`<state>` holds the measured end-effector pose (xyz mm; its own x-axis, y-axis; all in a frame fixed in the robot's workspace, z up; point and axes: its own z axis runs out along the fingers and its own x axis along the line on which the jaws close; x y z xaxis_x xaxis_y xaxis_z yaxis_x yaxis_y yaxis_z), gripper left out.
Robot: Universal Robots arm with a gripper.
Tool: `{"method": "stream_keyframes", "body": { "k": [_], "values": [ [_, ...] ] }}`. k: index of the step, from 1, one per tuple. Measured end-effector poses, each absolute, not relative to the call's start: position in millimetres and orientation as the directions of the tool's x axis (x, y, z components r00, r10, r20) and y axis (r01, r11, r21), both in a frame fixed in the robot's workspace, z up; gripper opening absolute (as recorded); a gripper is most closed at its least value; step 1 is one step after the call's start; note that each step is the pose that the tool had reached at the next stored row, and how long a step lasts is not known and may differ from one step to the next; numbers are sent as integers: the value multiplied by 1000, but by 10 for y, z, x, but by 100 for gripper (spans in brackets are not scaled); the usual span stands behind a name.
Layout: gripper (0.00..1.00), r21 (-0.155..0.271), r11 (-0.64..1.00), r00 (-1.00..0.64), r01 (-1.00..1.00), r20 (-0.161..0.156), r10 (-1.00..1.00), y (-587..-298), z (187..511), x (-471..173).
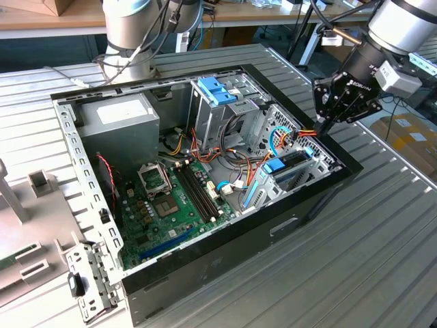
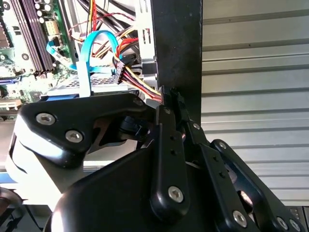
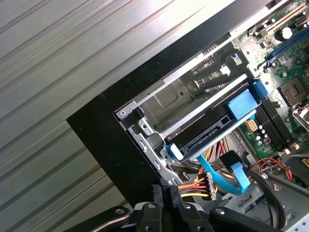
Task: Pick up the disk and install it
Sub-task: 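Insert the first disk wire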
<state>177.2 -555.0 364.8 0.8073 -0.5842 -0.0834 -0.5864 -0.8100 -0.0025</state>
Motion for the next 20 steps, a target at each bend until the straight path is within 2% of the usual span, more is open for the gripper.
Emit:
{"method": "stream_keyframes", "body": {
  "k": [20],
  "values": [
    [18,-3,-810,807,-586,-84,-584,-5582,3642,1452]
  ]
}}
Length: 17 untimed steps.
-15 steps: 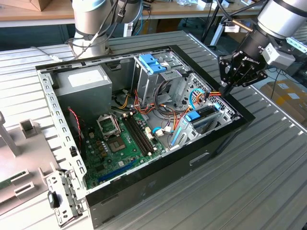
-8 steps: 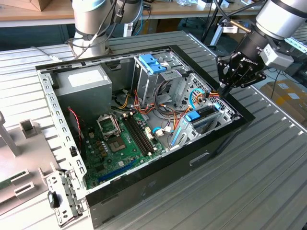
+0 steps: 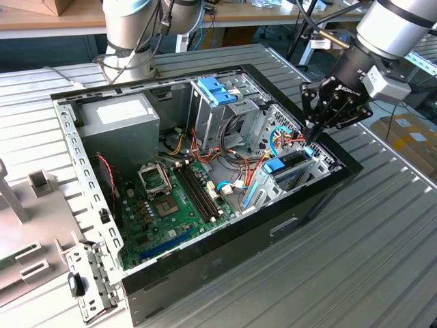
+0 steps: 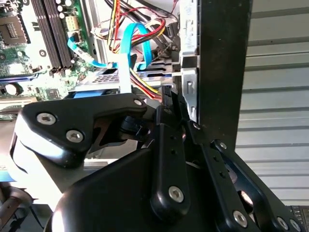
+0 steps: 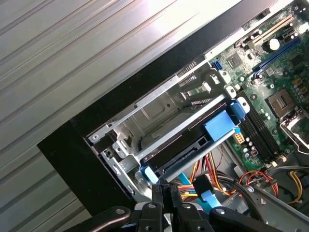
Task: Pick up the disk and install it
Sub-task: 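Insert the first disk wire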
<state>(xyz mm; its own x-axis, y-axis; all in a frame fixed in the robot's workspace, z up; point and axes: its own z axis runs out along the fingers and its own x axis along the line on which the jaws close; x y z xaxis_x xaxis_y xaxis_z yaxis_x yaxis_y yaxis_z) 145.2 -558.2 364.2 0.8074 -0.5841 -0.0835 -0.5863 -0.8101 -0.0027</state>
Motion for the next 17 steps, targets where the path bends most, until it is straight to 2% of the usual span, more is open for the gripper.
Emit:
{"method": "stream_keyframes", "body": {
  "k": [17],
  "values": [
    [18,-3,-810,807,-586,-84,-584,-5587,3629,1225]
  ]
}}
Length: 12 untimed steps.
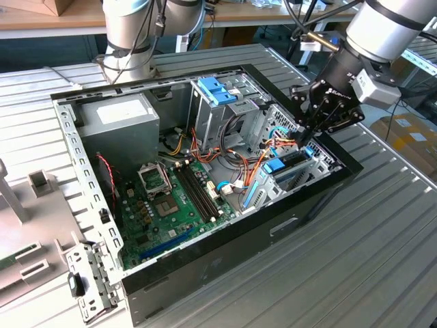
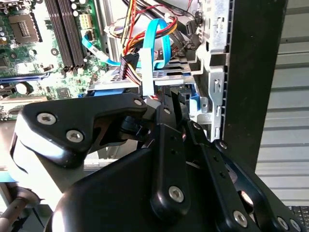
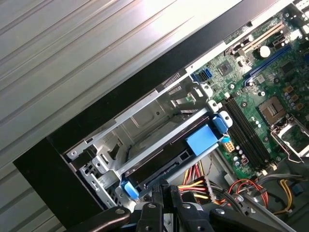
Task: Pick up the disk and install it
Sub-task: 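Insert the first disk wire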
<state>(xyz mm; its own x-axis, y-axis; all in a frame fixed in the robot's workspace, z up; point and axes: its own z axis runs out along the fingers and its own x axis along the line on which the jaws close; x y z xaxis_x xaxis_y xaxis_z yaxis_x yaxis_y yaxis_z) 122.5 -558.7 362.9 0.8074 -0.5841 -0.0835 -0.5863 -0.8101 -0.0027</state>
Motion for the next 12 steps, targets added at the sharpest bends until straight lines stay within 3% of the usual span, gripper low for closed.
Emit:
{"method": "stream_keyframes", "body": {
  "k": [12],
  "values": [
    [18,-3,-784,781,-621,-83,-618,-5587,3624,1210]
  ]
}}
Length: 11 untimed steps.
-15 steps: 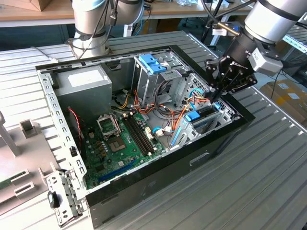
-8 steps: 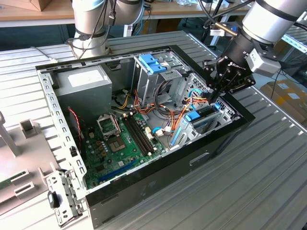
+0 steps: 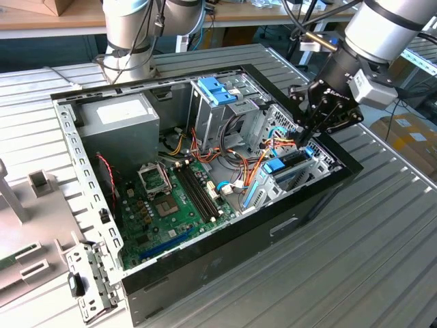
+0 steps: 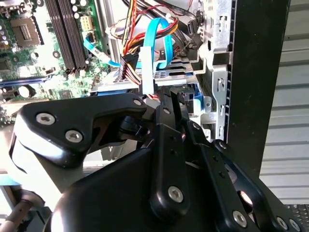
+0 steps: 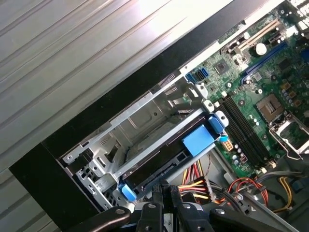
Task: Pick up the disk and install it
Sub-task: 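Insert the first disk wire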
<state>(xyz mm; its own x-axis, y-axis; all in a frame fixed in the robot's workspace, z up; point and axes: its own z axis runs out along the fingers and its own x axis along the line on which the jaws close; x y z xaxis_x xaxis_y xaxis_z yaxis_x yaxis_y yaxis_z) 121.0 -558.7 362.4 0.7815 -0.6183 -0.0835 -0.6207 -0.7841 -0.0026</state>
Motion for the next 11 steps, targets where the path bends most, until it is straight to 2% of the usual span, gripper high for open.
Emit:
{"method": "stream_keyframes", "body": {
  "k": [11],
  "values": [
    [18,-3,-723,720,-691,-83,-689,-5587,3607,1210]
  ]
}}
